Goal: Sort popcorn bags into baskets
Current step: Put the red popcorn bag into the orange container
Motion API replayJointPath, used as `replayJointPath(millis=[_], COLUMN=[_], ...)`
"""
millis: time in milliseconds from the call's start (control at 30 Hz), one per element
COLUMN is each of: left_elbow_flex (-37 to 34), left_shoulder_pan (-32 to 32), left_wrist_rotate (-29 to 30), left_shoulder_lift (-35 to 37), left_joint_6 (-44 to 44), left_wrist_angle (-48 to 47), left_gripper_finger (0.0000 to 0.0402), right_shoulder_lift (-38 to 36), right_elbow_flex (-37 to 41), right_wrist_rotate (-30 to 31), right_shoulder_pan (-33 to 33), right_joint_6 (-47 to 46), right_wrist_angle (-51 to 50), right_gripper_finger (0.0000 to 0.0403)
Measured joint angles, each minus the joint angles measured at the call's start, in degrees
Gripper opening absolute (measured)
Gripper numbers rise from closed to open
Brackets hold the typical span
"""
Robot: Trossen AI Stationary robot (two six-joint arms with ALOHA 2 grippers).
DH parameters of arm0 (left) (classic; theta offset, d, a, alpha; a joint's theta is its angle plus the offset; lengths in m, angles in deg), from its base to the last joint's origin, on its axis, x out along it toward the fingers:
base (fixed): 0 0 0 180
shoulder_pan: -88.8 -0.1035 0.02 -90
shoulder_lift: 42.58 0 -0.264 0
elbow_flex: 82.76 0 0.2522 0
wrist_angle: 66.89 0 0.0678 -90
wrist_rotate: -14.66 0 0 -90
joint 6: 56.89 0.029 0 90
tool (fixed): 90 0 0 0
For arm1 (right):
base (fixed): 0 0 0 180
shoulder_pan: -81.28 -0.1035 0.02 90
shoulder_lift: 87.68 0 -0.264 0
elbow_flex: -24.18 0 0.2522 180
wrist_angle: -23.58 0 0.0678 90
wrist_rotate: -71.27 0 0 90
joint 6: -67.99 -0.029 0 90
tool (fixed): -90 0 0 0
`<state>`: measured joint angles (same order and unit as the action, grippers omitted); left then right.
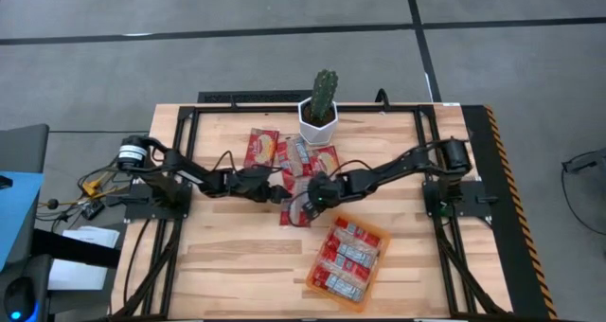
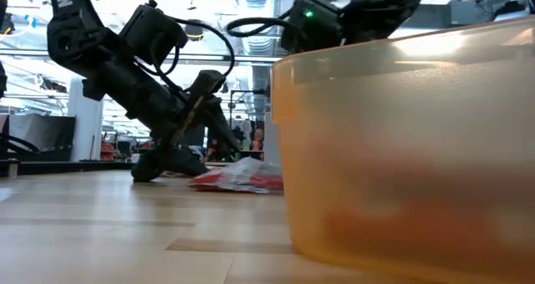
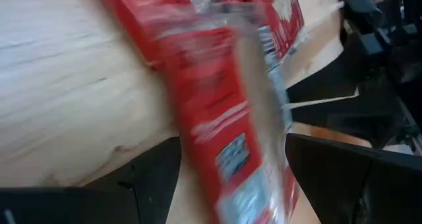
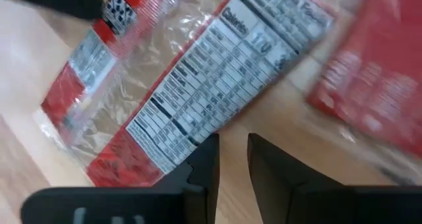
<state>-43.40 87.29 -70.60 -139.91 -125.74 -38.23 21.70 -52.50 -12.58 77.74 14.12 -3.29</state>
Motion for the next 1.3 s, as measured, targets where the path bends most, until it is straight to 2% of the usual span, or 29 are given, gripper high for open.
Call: replayJointPath(millis=[333, 500, 633, 867, 1000, 1133, 1300], left_elbow_flex=[2.1, 2.1, 2.1, 2.1, 2.1, 2.0, 1.9], left_shoulder_pan=[0.0, 0.0, 0.0, 0.1, 0.1, 0.0, 0.0], left_wrist_rotate=[-1.4, -1.0, -0.6, -0.5, -0.7, -1.3, -4.3], left_shoulder_lift=[-0.3, -0.3, -0.3, -0.4, -0.4, -0.3, 1.3], left_joint_6=[2.0, 2.0, 1.1, 1.9, 2.1, 1.4, 0.6], left_wrist_angle=[-3.6, -3.7, -3.7, -3.7, -3.0, -0.6, 2.1], left_gripper_finger=[0.0263, 0.0255, 0.021, 0.0079, 0.0016, 0.0015, 0.0008], right_shoulder_lift=[6.0, 5.9, 5.8, 4.3, 0.2, -7.6, -21.3], right_elbow_flex=[-8.7, -9.1, -9.1, -9.2, -9.2, -9.3, -9.3], right_wrist_rotate=[-1.7, -1.8, -2.1, -1.9, -1.7, -2.2, -1.6], right_shoulder_pan=[1.0, 1.7, 1.9, 1.9, 1.7, 1.6, -0.3], right_joint_6=[6.5, 9.1, 9.4, 9.4, 10.2, 10.4, 8.4], right_wrist_angle=[-4.6, -4.5, -4.3, -3.9, -5.0, -11.1, -21.7], right_gripper_finger=[0.0098, 0.0098, 0.0097, 0.0097, 0.0097, 0.0097, 0.0097])
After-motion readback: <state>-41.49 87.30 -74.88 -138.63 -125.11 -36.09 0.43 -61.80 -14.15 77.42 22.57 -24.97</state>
